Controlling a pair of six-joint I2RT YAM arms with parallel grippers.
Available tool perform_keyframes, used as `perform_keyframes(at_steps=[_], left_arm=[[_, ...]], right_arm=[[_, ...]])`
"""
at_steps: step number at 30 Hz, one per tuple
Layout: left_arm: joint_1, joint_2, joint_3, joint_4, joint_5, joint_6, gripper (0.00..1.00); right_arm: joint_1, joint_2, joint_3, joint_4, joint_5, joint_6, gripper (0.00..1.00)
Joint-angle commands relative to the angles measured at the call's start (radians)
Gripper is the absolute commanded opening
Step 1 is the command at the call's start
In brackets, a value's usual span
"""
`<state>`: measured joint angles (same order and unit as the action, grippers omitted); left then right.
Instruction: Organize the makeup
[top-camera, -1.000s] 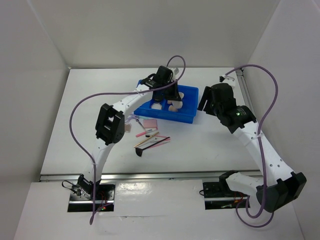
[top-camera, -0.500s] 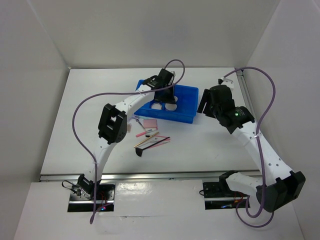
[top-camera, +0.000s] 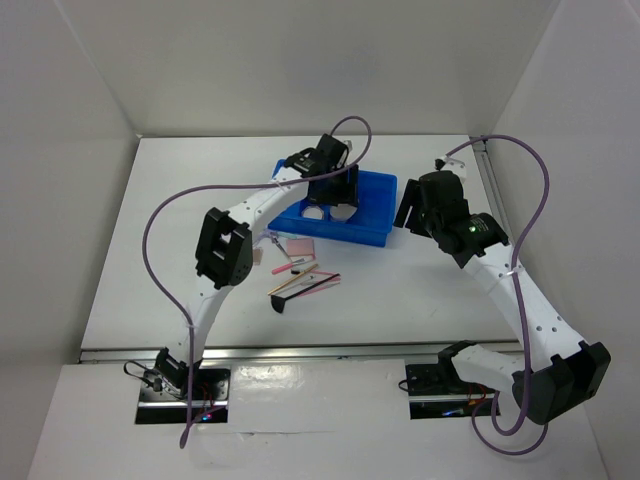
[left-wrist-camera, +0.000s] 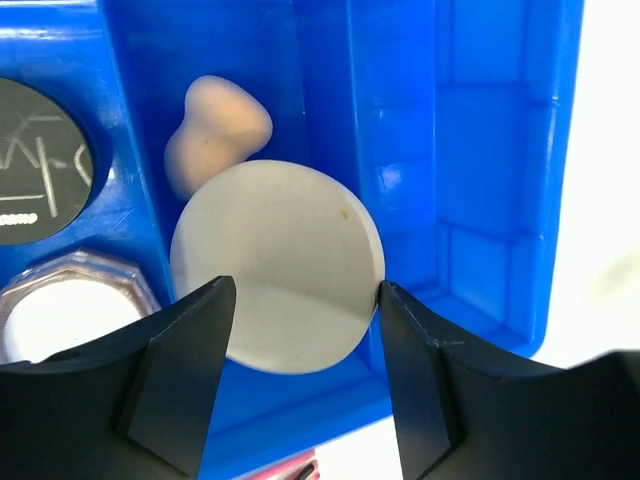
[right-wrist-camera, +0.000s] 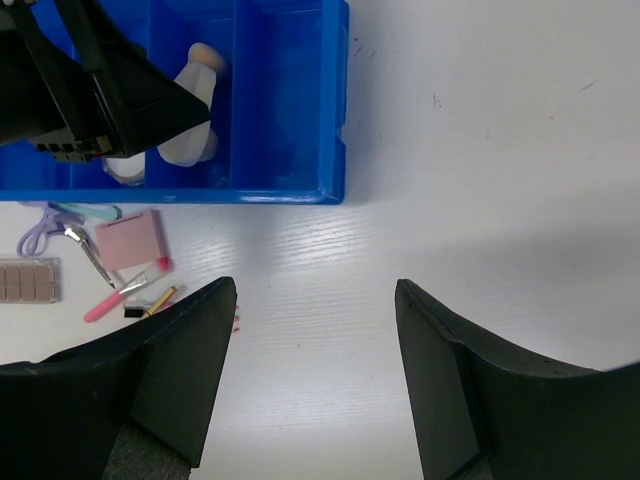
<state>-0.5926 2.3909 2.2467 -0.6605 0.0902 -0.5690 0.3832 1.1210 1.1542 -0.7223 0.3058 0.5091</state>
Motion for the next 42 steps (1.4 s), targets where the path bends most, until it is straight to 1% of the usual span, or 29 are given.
perform_keyframes(at_steps=[1,2,3,4,6,8,9,11,12,13,14,15,16,17,18,19,20,22,23,24,25,27,30,32,36,42], left_arm=[[0.001,-0.142,0.001,-0.021,-0.01,0.032,0.72],[0.001,-0.175,-0.025,-0.005,-0.041,0.032,0.72],[0.001,-0.209,-0.051,0.008,-0.062,0.032,0.75],[0.001,-0.278,-0.102,0.009,-0.082,0.032,0.79],[0.001,-0.337,-0.139,0.009,-0.127,0.008,0.79],[0.033,-0.413,-0.198,-0.004,-0.139,-0.006,0.79],[0.042,-0.435,-0.219,-0.004,-0.154,-0.017,0.81],[0.077,-0.469,-0.263,-0.05,-0.187,-0.029,0.81],[0.094,-0.495,-0.278,-0.072,-0.22,-0.058,0.81],[0.138,-0.507,-0.3,-0.094,-0.233,-0.078,0.79],[0.164,-0.521,-0.362,-0.135,-0.247,-0.104,0.78],[0.192,-0.535,-0.404,-0.151,-0.286,-0.174,0.78],[0.221,-0.562,-0.445,-0.169,-0.302,-0.205,0.78],[0.281,-0.578,-0.535,-0.169,-0.302,-0.225,0.78],[0.309,-0.591,-0.58,-0.178,-0.293,-0.245,0.78],[0.335,-0.617,-0.623,-0.179,-0.284,-0.276,0.79],[0.376,-0.628,-0.701,-0.179,-0.284,-0.293,0.81],[0.404,-0.641,-0.765,-0.169,-0.299,-0.349,0.82],[0.427,-0.627,-0.783,-0.186,-0.299,-0.364,0.86],[0.436,-0.613,-0.794,-0.186,-0.299,-0.364,0.95],[0.445,-0.599,-0.805,-0.2,-0.299,-0.386,0.98],[0.459,-0.553,-0.805,-0.231,-0.29,-0.408,1.0],[0.482,-0.521,-0.805,-0.222,-0.254,-0.419,1.0],[0.482,-0.498,-0.805,-0.208,-0.254,-0.43,1.0],[0.482,-0.446,-0.779,-0.255,-0.277,-0.491,1.0],[0.482,-0.415,-0.779,-0.277,-0.277,-0.528,0.99]], right_arm=[[-0.006,-0.012,-0.001,0.009,0.004,0.016,0.72],[-0.006,0.0,-0.001,0.009,0.004,0.016,0.72],[-0.006,0.0,-0.001,0.009,-0.005,0.016,0.72],[-0.006,0.009,0.009,0.009,-0.005,0.016,0.72],[-0.006,0.01,0.009,0.021,-0.005,0.016,0.72],[-0.006,0.019,0.009,0.03,-0.005,0.006,0.72],[-0.006,0.019,0.009,0.03,-0.017,0.006,0.72],[-0.006,0.029,0.009,0.04,-0.017,0.006,0.72],[-0.006,0.03,0.009,0.04,-0.028,0.006,0.72],[-0.006,0.039,0.009,0.04,-0.028,-0.003,0.72],[-0.006,0.039,0.009,0.053,-0.028,-0.003,0.72],[-0.006,0.039,0.009,0.054,-0.039,-0.003,0.72],[-0.006,0.039,0.009,0.054,-0.039,-0.003,0.72],[-0.006,0.048,-0.002,0.063,-0.048,-0.003,0.72],[-0.006,0.048,-0.002,0.063,-0.048,-0.003,0.72],[-0.006,0.048,-0.002,0.063,-0.048,-0.003,0.72],[-0.006,0.057,-0.002,0.063,-0.057,-0.003,0.72],[-0.006,0.057,-0.002,0.075,-0.068,-0.013,0.72],[-0.006,0.069,-0.002,0.075,-0.079,-0.014,0.72],[-0.006,0.082,-0.002,0.075,-0.079,-0.014,0.74],[-0.006,0.082,0.007,0.075,-0.091,-0.014,0.74],[-0.006,0.103,0.016,0.075,-0.091,-0.023,0.74],[-0.006,0.103,0.025,0.075,-0.1,-0.023,0.74],[-0.006,0.103,0.025,0.075,-0.1,-0.023,0.74],[-0.006,0.103,0.025,0.075,-0.109,-0.023,0.74],[-0.006,0.112,0.016,0.066,-0.119,-0.014,0.75]])
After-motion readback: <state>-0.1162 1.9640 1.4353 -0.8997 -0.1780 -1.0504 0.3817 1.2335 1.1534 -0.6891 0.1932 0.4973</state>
